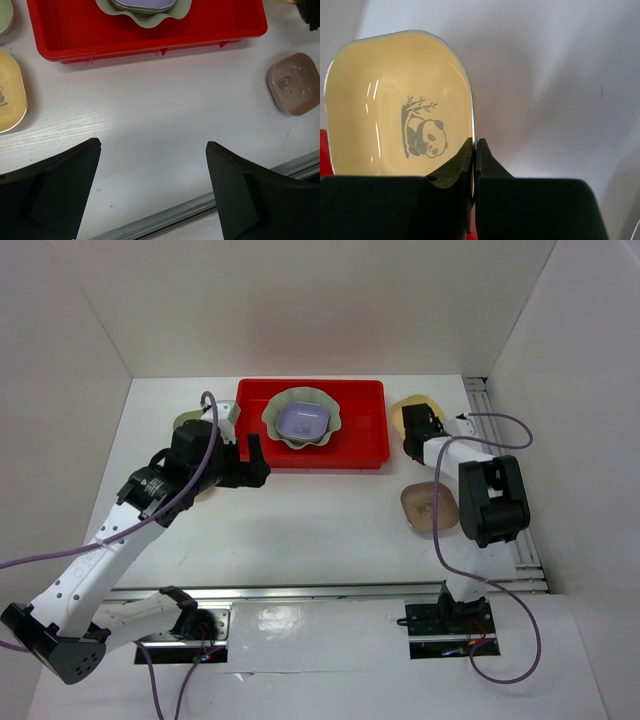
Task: Place the plates into the plastic bin on the countertop
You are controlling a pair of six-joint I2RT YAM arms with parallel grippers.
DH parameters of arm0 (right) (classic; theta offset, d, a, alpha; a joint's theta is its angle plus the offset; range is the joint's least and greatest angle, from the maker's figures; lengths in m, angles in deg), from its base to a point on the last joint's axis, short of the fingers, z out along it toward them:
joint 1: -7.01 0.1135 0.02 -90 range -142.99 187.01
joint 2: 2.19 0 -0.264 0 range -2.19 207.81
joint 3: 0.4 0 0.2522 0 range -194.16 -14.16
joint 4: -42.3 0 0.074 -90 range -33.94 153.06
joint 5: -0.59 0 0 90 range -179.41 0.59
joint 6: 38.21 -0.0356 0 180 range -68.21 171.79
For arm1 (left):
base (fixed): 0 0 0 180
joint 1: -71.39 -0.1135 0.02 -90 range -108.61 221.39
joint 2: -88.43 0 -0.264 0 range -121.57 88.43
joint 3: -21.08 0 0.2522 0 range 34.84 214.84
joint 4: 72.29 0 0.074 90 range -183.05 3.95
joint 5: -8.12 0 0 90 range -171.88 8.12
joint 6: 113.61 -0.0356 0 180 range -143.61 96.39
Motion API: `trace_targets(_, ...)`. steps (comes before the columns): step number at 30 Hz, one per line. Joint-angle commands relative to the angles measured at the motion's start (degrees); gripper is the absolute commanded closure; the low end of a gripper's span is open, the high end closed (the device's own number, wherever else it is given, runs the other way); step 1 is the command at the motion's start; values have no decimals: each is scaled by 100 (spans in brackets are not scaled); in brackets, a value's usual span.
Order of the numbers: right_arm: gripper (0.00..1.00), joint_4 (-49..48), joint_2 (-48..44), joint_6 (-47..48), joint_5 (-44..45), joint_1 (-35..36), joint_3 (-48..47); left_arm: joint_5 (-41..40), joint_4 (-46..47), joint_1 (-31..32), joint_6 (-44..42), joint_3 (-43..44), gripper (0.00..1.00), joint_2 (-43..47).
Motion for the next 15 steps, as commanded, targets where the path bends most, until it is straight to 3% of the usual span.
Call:
trace_targets(1, 100, -51, -680, -219, 1258, 130, -134, 10, 312, -25, -81, -72, 0, 220)
trace_targets(8, 100, 662, -1295, -334, 1918, 491, -372, 10, 365, -25, -81, -124, 0, 220)
trace_targets(9, 100, 192, -1427, -151, 1718, 491, -268, 10, 365, -25, -134, -125, 0, 220)
trace_targets(11, 100, -984, -1856, 1182, 1201, 632, 373, -129, 365, -25, -134, -125, 0, 167)
trace_targets(12, 100, -2287, -1946, 1735, 693, 632, 601, -130, 365, -25, -134, -125, 0, 167)
trace_targets(13, 100, -2578, -1947, 2341, -226, 632, 699, -191, 365, -25, -82, -125, 0, 167)
trace_targets(15, 100, -2748, -1616, 2933, -1066, 702, 202, -253, 365, -86, -20, -125, 0, 167)
